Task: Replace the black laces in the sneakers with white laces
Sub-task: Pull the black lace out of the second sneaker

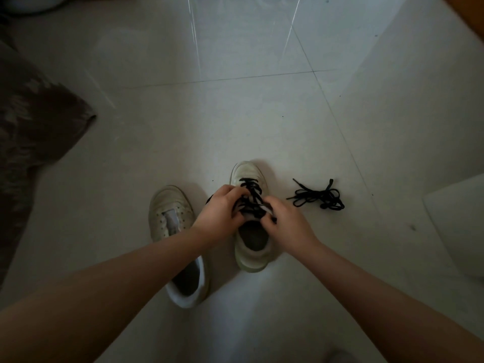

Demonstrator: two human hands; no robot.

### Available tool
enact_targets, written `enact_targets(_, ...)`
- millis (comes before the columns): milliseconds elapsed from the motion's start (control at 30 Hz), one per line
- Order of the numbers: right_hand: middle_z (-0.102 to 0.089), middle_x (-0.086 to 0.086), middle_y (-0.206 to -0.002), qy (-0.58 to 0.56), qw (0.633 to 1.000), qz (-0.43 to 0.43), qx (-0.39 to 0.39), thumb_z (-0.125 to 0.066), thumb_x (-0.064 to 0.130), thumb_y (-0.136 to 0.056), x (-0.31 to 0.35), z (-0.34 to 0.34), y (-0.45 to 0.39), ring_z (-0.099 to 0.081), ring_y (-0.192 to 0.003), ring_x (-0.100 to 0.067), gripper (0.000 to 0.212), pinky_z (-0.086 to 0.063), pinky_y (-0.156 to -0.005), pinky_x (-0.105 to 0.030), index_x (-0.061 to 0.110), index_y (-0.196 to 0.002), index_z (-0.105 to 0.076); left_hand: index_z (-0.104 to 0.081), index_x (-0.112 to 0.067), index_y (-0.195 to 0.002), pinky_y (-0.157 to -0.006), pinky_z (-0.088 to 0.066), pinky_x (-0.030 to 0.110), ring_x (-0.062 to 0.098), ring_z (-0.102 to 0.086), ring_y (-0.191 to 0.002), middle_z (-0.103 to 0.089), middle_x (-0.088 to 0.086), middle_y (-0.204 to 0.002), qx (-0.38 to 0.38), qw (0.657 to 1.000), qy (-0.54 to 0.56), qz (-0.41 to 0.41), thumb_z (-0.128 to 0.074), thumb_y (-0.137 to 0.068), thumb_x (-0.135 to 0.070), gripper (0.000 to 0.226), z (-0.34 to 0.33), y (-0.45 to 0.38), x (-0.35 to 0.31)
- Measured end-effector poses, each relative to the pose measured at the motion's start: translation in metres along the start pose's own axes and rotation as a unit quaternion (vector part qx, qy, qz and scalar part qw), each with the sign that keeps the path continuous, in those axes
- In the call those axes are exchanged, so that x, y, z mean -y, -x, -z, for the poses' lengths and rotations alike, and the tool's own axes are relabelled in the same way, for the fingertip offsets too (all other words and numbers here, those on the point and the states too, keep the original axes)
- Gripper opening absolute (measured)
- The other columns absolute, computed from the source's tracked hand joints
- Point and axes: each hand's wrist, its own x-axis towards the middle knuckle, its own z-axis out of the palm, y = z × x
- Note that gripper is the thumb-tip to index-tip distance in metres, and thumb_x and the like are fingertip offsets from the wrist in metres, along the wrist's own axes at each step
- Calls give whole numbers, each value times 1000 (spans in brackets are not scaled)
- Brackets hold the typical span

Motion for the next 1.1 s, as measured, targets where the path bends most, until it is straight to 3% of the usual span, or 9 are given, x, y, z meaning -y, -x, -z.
enact_targets(133, -61, -6, -114, -36, 999, -9, 2, -51, 15, -88, -1, -3, 5, -57, -99, -22, 39, -42, -77, -27, 16, -127, -52, -61, -13, -119, -87, -47, 27, 24, -57, -103, -53, 10, -121, -2, 1000, 5, -30, -63, -79, -5, 41, 2, 7, 4)
enact_targets(300, -43, 0, -135, 44, 999, 11, 13, -55, 23, -84, 5, 2, 7, -47, -119, -21, 58, -45, -90, -35, 25, -139, -37, -64, -10, -112, -83, -52, 34, 26, -59, -98, -56, 10, -116, -22, 998, -16, -51, -53, -73, -14, 40, -8, 14, 4)
enact_targets(367, -44, -2, -138, 33, 997, 66, -3, -59, 24, -80, 8, 3, 6, -43, -125, -21, 51, -38, -99, -30, 20, -131, -51, -61, -11, -108, -79, -51, 32, 26, -59, -94, -55, 8, -113, -37, 998, -7, -48, -56, -72, -12, 36, -9, 14, 5)
enact_targets(467, -53, -8, -131, 11, 997, 72, 1, -51, 32, -78, 8, 3, 3, -47, -120, -23, 41, -31, -97, -23, 12, -112, -66, -58, -11, -103, -76, -51, 34, 24, -57, -90, -53, 5, -111, -48, 998, -5, -47, -61, -73, -10, 29, -7, 14, 6)
enact_targets(600, -56, -12, -125, 43, 996, 82, 13, -61, 23, -80, 8, 1, -5, -50, -116, -29, 28, -35, -97, -29, 9, -103, -68, -58, -12, -94, -72, -42, 24, 22, -54, -91, -53, 3, -109, -50, 998, -29, -26, -66, -74, -11, 21, -5, 11, 5)
enact_targets(733, -54, -8, -127, 37, 997, 61, 28, -64, 14, -79, 14, 1, -14, -47, -121, -24, 12, -32, -99, -26, 7, -89, -65, -58, -7, -77, -75, -47, 31, 25, -56, -92, -56, 6, -102, -41, 998, -28, -36, -62, -72, -17, 12, -3, 13, 5)
enact_targets(833, -54, -7, -123, -61, 997, 1, 44, -64, 7, -78, 19, 6, -20, -49, -118, -20, 10, -31, -95, -18, 17, -78, -62, -63, -11, -92, -74, -48, 32, 23, -55, -94, -57, 5, -102, -57, 998, -31, -18, -68, -74, -18, 20, -1, 17, 3)
enact_targets(900, -54, -6, -122, -79, 996, 0, 47, -63, 4, -77, 22, 8, -22, -51, -116, -19, 15, -30, -94, -15, 19, -81, -65, -65, -13, -99, -75, -44, 29, 22, -53, -98, -57, 5, -103, -71, 997, -40, 1, -72, -74, -16, 26, 0, 17, 2)
enact_targets(1100, -55, -5, -124, -3, 997, 53, 58, -66, 11, -77, 20, 6, -20, -47, -120, -20, 24, -30, -97, -19, 13, -100, -68, -64, -12, -91, -79, -40, 29, 23, -48, -100, -55, 6, -102, -34, 998, -39, 23, -71, -75, -17, 18, 2, 11, -1)
